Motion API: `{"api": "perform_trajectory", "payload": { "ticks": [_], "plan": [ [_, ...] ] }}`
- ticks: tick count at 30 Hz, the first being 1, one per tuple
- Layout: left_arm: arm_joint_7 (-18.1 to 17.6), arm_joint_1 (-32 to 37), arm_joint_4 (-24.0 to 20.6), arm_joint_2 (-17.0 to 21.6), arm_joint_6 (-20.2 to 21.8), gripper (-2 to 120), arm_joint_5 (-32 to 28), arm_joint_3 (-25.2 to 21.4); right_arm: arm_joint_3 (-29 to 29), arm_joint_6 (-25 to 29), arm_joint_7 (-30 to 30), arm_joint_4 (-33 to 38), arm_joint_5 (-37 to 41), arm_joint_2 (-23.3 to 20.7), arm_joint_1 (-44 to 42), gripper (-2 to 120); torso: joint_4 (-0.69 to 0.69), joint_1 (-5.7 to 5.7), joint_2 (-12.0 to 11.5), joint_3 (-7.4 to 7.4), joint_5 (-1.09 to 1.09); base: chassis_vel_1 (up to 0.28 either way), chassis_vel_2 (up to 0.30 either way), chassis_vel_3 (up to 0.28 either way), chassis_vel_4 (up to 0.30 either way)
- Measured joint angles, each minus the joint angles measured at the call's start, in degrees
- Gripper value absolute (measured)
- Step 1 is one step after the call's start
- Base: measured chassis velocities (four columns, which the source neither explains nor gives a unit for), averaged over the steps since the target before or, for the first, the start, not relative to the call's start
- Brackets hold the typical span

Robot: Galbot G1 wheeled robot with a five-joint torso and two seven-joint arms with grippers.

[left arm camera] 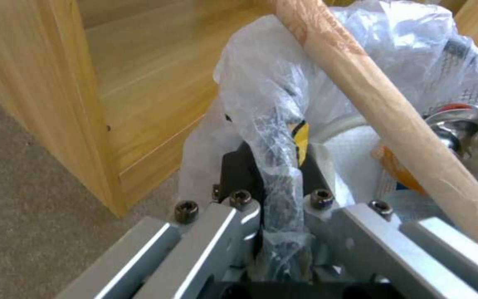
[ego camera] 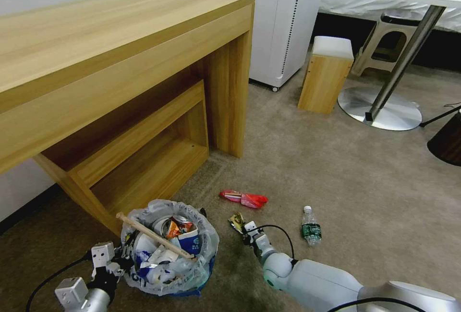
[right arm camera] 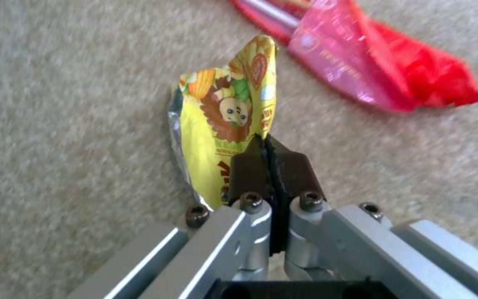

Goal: Pick up the trash bin and place the garbage on the floor into it.

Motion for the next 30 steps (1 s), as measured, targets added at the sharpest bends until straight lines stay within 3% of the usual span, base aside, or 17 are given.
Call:
{"api": "perform_trajectory", "payload": {
  "ticks": [7, 10, 14, 19, 22, 30],
  "plan": [
    [0.0, -0.3, 1.1, 0.2, 0.0, 2, 0.0, -0.2, 4.6, 5.4, -4.0, 10.2, 1.3, -6.7, -0.5, 0, -0.02, 0.0, 0.0, 0.0, -0.03, 0.0, 0.0, 0.0, 0.0],
    [0.0, -0.5, 1.5, 0.3, 0.0, 2, 0.1, -0.2, 7.3, 13.9, -10.9, 17.2, -0.7, -10.4, -0.6, 0, 0.0, 0.0, 0.0, 0.0, -0.01, 0.0, 0.0, 0.0, 0.0],
    [0.0, -0.7, 1.5, 0.4, 0.0, 2, 0.1, 0.0, 9.5, 19.9, -17.0, 24.2, -1.3, -13.4, -0.4, 0, 0.0, 0.0, 0.0, 0.0, -0.01, 0.0, 0.0, 0.0, 0.0],
    [0.0, -0.9, 1.6, 0.4, 0.1, 2, 0.3, 0.2, 9.9, 22.8, -21.2, 31.8, -0.6, -15.8, 0.9, 0, 0.0, 0.0, 0.0, 0.0, -0.01, 0.0, 0.0, 0.0, 0.0],
    [-0.1, -0.9, 1.4, 0.5, 0.3, 2, 0.4, 0.2, 7.4, 23.9, -23.3, 38.9, 1.4, -17.6, 3.8, 0, 0.01, 0.0, 0.0, 0.0, -0.01, 0.0, 0.0, 0.0, 0.0],
    [-0.2, -1.1, 0.4, 0.5, 0.7, 2, 0.3, 0.2, -3.6, 24.0, -24.6, 43.1, 2.8, -18.1, 10.1, 0, 0.0, 0.0, 0.0, 0.0, -0.01, 0.0, 0.0, 0.0, 0.0]
  ]
}}
